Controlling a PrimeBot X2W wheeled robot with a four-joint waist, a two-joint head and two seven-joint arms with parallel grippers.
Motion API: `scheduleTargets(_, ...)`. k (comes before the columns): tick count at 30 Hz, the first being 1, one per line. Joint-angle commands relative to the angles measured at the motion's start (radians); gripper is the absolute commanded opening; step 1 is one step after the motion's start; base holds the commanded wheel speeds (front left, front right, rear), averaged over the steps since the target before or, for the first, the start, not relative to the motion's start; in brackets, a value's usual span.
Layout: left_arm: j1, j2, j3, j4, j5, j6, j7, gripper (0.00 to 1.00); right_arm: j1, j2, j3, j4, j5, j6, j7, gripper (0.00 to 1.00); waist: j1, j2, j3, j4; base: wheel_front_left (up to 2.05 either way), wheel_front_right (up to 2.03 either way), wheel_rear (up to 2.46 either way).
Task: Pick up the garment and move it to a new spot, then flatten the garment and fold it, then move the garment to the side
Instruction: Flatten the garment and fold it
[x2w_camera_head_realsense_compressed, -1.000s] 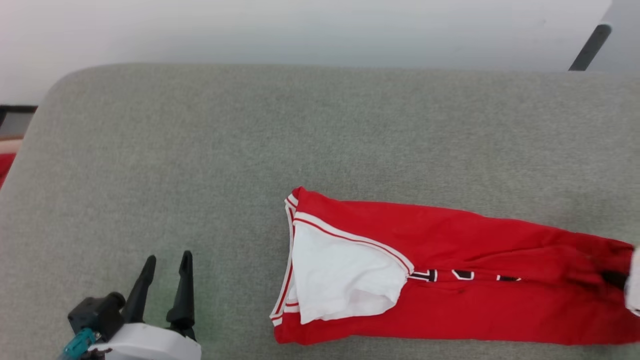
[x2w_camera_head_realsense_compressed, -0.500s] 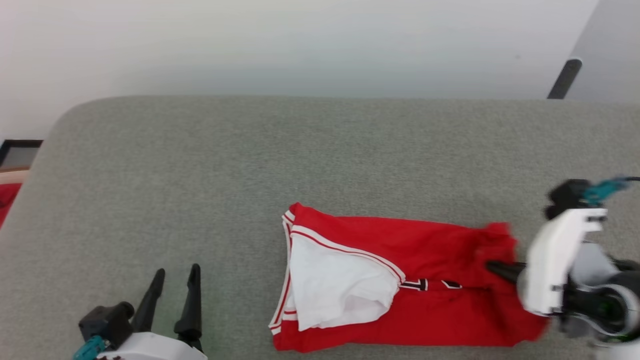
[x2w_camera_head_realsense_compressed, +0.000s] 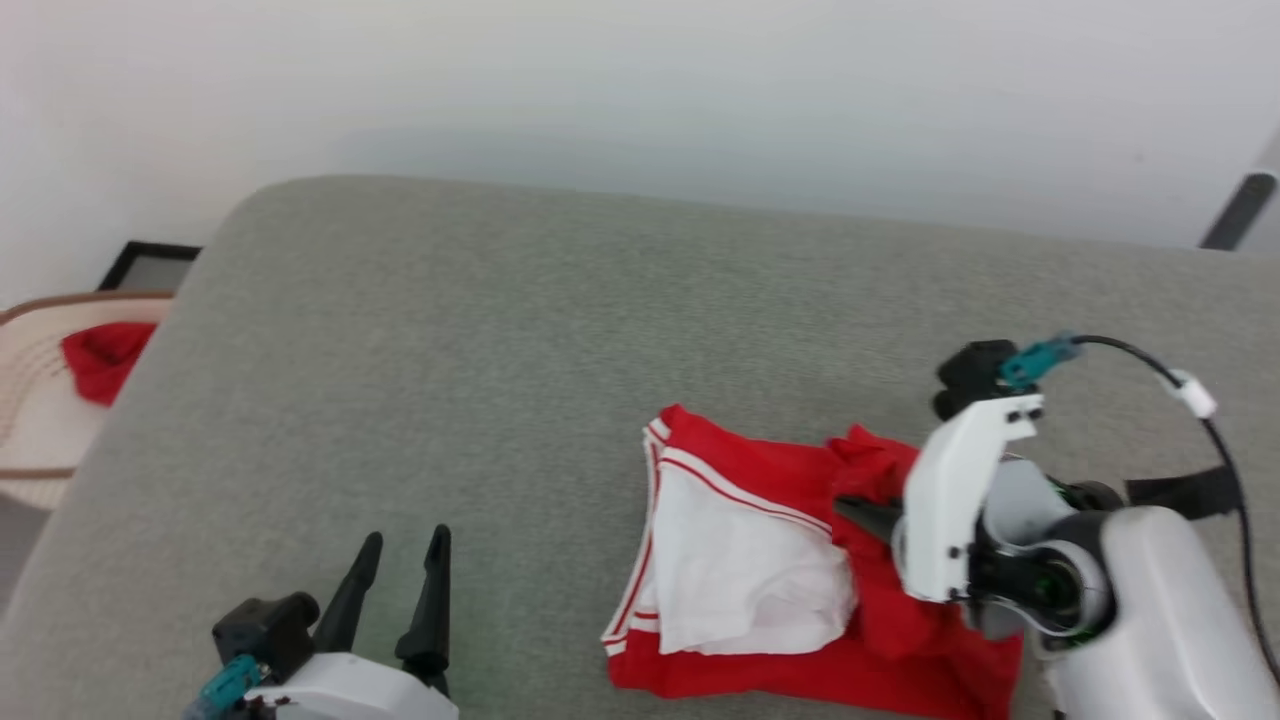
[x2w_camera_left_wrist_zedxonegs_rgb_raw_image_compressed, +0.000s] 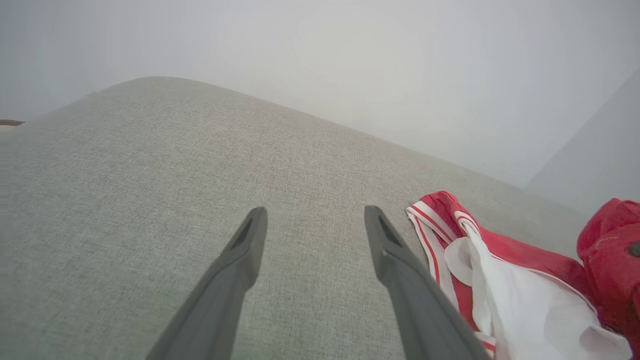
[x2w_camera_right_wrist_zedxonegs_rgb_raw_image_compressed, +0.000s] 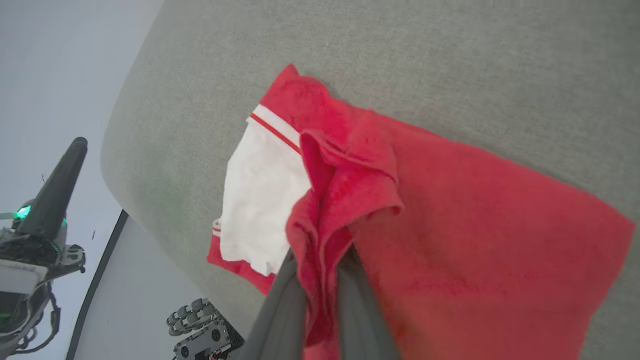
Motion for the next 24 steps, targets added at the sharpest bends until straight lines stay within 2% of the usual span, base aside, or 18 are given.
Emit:
scheduleTargets(1, -0.014, -0.005, -0.001, 0.005, 0.006, -0.006, -0.002, 1.0, -0.023, 0.003, 0.026, 0.023, 0.009, -0.001, -0.026, 0.0, 0.0, 0.0, 0.002, 0.036, 0.0, 0.0, 0.0)
scheduleTargets(12, -0.06, -0.039, -0.031, 0.057, 0.018, -0.027, -0.006, 1.0, -0.139, 0.003, 0.207, 0.266, 0.081, -0.001, -0.216, 0.0, 0.0, 0.0, 0.017, 0.108, 0.0, 0.0, 0.0)
scheduleTargets(22, -0.084, -0.057, -0.025, 0.089, 0.032, -0.043, -0.009, 1.0, -0.217, 0.003, 0.313, 0.456, 0.125, -0.001, -0.356, 0.01, 0.0, 0.0, 0.026, 0.127, 0.0, 0.0, 0.0)
scheduleTargets(23, -0.086, -0.058, -0.022, 0.091, 0.033, -0.043, -0.01, 1.0, -0.227, 0.003, 0.322, 0.468, 0.133, -0.001, -0.367, 0.27, 0.0, 0.0, 0.026, 0.126, 0.0, 0.0, 0.0)
scheduleTargets(24, -0.085, -0.058, -0.02, 0.093, 0.034, -0.044, -0.01, 1.0, -0.238, 0.003, 0.33, 0.48, 0.142, -0.001, -0.375, 0.46, 0.0, 0.0, 0.025, 0.124, 0.0, 0.0, 0.0)
